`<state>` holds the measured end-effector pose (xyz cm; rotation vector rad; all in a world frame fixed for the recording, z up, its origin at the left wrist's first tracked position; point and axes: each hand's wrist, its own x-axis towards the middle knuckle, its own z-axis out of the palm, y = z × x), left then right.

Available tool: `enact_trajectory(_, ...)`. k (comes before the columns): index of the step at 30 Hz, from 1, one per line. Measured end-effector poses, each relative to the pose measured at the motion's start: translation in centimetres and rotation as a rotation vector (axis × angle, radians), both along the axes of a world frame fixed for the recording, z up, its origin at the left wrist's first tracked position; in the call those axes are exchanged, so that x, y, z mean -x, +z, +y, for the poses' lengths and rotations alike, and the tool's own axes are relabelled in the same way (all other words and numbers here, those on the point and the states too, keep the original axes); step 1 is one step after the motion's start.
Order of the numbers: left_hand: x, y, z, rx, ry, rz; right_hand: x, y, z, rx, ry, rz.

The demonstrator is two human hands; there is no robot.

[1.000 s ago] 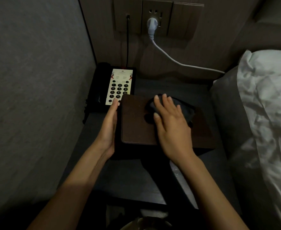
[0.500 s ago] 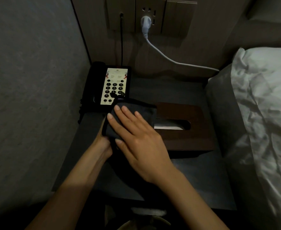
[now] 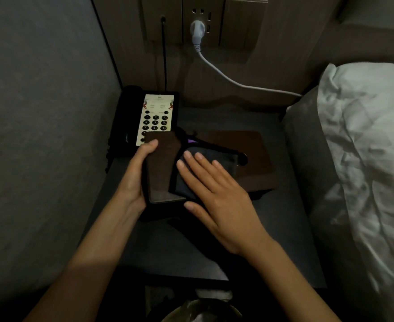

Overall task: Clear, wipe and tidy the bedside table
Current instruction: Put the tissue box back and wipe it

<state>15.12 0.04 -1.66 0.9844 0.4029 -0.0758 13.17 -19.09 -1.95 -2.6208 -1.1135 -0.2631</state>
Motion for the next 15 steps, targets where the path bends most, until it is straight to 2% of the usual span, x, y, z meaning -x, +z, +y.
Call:
enact_trajectory(6,0.2,0.2,2.9,0.021,0.095,-0.044,-2.5,-0.4,-2.3,-0.035,-0.196,0.025)
enact_trajectory(11,0.7,0.2,3.9,0.021,0.103,-0.035,-4.0,-1.0,-3.9,-0.176,-0.385,0.103)
enact_trajectory(13,0.8,0.2,4.0,0.028,0.113,-0.018,-4.5,-1.1,-4.5,-0.421,-0.435,0.286)
enact_trajectory(15,0.9,0.3,4.0,0.026,0.118,-0.002,-4.7,-1.1,-4.6,-0.815,-0.421,0.545)
